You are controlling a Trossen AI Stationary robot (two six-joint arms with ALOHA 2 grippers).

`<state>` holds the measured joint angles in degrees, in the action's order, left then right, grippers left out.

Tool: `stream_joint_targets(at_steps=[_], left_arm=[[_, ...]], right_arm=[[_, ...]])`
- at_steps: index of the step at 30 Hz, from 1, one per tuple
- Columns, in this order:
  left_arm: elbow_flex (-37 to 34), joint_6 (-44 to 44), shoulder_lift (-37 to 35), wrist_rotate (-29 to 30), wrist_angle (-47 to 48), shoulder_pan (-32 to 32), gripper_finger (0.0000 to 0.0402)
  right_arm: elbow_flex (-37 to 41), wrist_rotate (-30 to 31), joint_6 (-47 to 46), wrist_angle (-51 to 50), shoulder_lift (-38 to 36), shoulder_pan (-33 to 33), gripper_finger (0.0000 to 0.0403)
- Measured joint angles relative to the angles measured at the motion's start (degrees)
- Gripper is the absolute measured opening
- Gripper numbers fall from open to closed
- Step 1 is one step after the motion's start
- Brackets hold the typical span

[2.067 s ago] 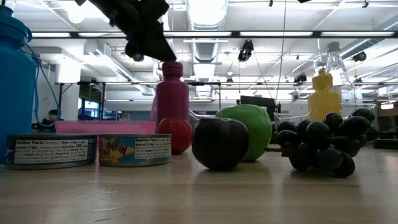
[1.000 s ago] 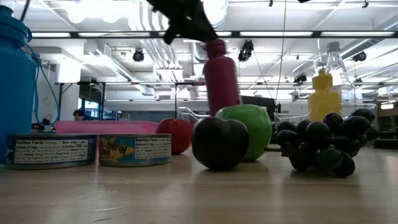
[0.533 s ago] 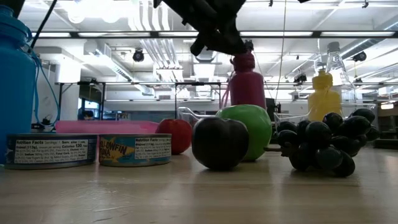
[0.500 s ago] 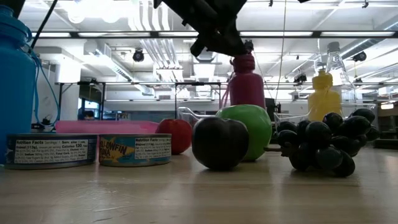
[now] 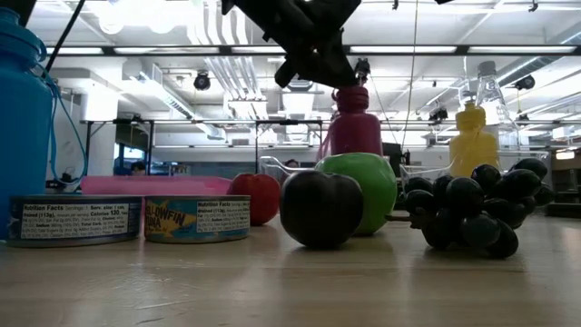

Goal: Pick & Place Food Item
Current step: Put the purple water bottle into the right transparent bin

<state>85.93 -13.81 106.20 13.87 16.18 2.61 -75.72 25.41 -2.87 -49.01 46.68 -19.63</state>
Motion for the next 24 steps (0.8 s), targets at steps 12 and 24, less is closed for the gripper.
stream_joint_targets(at_steps=[12,24], left_arm=[[0.0,0.12,-0.01,-0.02,0.05,0.0,0.0095],[0.0,0.34,-0.03,0.19,-0.08,0.0,0.0112]], right_arm=[[0.0,0.0,-0.06,0.07,0.0,-0.01,0.0079],[0.0,0.0,-0.13,0.09,0.0,-0.01,0.0073]])
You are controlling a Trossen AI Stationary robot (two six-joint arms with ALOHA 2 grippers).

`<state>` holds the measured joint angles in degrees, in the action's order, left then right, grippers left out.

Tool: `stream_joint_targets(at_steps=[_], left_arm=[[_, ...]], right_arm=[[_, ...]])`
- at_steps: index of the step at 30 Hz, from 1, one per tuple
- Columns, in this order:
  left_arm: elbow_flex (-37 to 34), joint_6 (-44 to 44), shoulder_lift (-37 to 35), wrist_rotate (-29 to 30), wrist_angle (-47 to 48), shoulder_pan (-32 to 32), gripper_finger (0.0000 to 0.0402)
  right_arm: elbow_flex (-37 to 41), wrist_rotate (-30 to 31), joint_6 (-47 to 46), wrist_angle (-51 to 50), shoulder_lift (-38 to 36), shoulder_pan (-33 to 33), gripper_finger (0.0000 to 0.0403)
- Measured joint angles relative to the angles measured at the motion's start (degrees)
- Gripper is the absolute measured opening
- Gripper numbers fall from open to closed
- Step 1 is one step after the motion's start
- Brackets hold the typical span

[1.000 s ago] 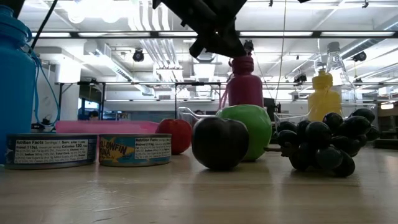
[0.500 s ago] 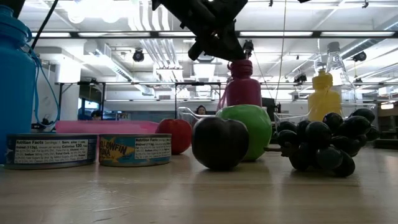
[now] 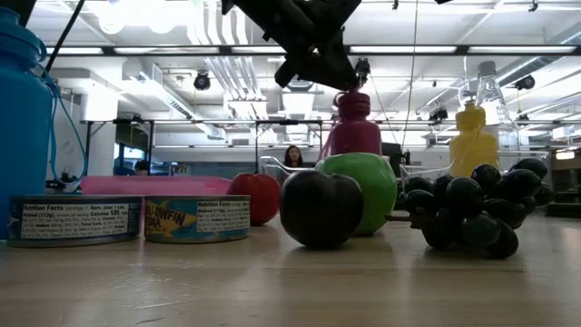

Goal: Pick & Place Food Item
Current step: Put the purple water bottle into the right transparent bin

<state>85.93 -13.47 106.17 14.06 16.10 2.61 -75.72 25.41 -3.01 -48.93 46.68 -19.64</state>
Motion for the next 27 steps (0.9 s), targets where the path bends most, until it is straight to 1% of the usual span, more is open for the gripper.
stream_joint_targets(at_steps=[7,14,22,27], left_arm=[[0.0,0.04,0.0,0.89,0.02,-0.04,0.0151],[1.14,0.21,-0.97,0.9,0.62,0.07,0.0174],[1.16,0.19,-5.03,0.9,2.38,0.11,0.0185],[1.12,0.89,-9.0,0.9,3.89,0.11,0.0171]], right_arm=[[0.0,0.01,0.0,0.0,0.04,0.0,0.0086],[0.0,0.02,0.0,0.0,0.04,0.01,0.0091],[0.0,0.0,0.0,-0.02,0.02,0.02,0.0075],[-0.02,0.01,-0.01,-0.04,0.0,0.01,0.0068]])
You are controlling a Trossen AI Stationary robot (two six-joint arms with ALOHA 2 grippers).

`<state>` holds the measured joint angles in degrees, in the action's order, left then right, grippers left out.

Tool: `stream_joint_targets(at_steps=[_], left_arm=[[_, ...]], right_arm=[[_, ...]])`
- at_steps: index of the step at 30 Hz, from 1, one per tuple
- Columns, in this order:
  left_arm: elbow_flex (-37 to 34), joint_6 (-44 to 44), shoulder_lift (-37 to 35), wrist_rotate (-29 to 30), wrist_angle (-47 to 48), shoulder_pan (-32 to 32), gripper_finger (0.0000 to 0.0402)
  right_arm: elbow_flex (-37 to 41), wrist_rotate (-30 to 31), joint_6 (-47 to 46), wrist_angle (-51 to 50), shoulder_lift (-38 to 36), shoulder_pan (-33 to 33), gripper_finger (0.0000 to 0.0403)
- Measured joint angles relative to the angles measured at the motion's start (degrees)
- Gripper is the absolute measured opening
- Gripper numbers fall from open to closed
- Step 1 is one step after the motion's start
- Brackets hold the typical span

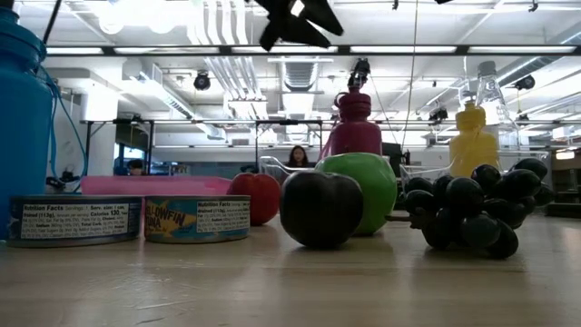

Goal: Pick & Place Food Item
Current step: Put the purple water bottle into the right transparent bin

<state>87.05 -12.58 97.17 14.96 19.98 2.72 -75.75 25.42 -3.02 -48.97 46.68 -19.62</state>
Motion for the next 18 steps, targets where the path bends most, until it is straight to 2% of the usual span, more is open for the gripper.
stream_joint_targets(at_steps=[5,13,15,18], left_arm=[[-0.01,2.29,-4.67,0.87,2.33,0.05,0.0126],[-0.19,3.83,-13.12,3.39,8.76,0.11,0.0021],[-0.93,3.83,-15.15,3.46,9.68,0.11,0.0007],[-3.1,3.81,-18.02,3.48,9.73,0.11,0.0006]], right_arm=[[0.0,0.01,0.01,-0.01,0.0,-0.02,0.0073],[0.04,-0.43,0.01,-0.02,0.36,0.0,0.0086],[0.04,-2.84,0.0,-0.03,1.03,-0.01,0.0086],[0.04,-11.05,0.38,0.0,2.89,-0.01,0.0077]])
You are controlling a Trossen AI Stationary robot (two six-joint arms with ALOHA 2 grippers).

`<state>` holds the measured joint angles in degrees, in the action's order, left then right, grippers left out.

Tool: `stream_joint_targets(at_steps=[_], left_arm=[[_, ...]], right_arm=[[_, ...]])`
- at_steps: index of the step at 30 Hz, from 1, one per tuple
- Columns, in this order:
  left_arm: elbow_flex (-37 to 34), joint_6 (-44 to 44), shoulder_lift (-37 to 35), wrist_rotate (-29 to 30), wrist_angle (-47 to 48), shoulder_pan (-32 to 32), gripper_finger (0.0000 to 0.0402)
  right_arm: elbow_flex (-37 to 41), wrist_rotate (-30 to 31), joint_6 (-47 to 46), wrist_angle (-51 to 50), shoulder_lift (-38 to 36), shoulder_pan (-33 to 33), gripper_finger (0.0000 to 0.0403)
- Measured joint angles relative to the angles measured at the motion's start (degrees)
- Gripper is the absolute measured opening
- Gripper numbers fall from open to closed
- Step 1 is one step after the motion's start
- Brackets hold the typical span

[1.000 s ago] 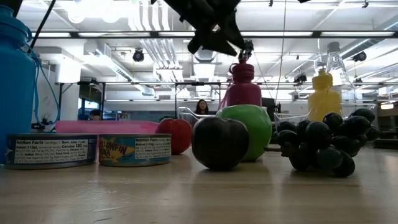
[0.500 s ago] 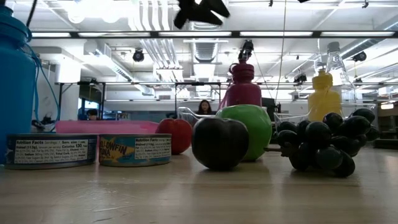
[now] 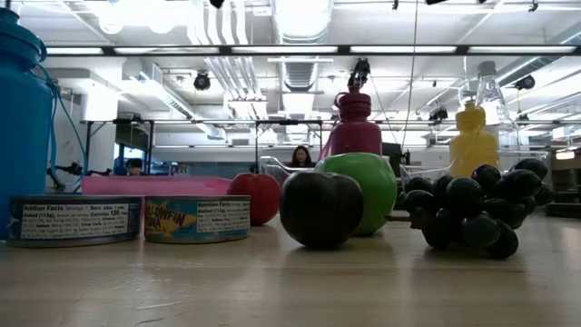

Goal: Pick & Place Food Item
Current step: Put the purple water bottle into the right transparent bin

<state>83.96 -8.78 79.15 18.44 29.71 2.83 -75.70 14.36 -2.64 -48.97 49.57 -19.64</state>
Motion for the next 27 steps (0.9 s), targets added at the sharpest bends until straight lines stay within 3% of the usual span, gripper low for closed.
stream_joint_targets(at_steps=[6,10,17,27], left_arm=[[-5.5,-1.34,-5.41,0.01,-1.09,-0.11,0.0004],[-9.63,-1.73,-8.03,0.01,-3.69,-0.11,0.0003],[-14.6,-1.75,-11.35,-0.02,-7.01,-0.13,0.0003],[-14.94,-0.38,-12.83,-0.06,-7.38,-0.15,0.0006]], right_arm=[[0.13,-23.56,3.98,-0.01,5.6,0.02,0.0048],[0.13,-31.78,5.23,0.0,8.65,0.24,0.0027],[0.13,-32.73,7.41,-0.11,12.7,3.28,0.0009],[0.13,-32.56,7.61,-0.49,18.23,7.74,0.0008]])
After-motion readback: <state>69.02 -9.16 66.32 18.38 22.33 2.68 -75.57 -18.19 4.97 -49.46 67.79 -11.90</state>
